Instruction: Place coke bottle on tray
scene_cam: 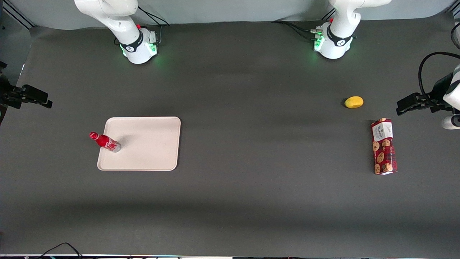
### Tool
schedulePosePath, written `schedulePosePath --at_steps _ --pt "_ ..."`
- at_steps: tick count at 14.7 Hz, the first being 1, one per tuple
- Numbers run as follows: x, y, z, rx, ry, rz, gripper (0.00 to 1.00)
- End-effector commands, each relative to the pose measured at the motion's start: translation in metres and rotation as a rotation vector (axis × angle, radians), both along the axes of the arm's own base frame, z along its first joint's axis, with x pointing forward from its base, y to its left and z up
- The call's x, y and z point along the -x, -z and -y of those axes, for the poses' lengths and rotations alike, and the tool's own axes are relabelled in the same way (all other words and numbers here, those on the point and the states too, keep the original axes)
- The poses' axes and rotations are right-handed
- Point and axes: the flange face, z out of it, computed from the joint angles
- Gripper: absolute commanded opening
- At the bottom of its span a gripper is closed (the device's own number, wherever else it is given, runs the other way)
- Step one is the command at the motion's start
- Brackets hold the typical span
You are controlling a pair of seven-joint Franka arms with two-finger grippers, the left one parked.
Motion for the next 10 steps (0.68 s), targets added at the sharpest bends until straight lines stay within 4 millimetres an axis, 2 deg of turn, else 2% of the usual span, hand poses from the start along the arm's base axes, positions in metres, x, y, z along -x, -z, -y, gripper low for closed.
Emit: schedulePosePath --at_steps 1,2,4,5,6,10 --pt "0.03 0.02 0.005 0.017 0.02 0.063 1.0" --pt "0.032 0.024 0.002 0.016 0.013 0.073 1.0" --pt "0.032 0.015 0.005 0.009 0.017 0.086 1.0" --pt "0.03 0.013 0.008 0.012 0.023 0.092 1.0" --pt "0.03 0.01 0.021 0.013 0.043 0.098 1.0" --pt "0.027 0.005 0.03 0.01 0.05 0.111 1.0"
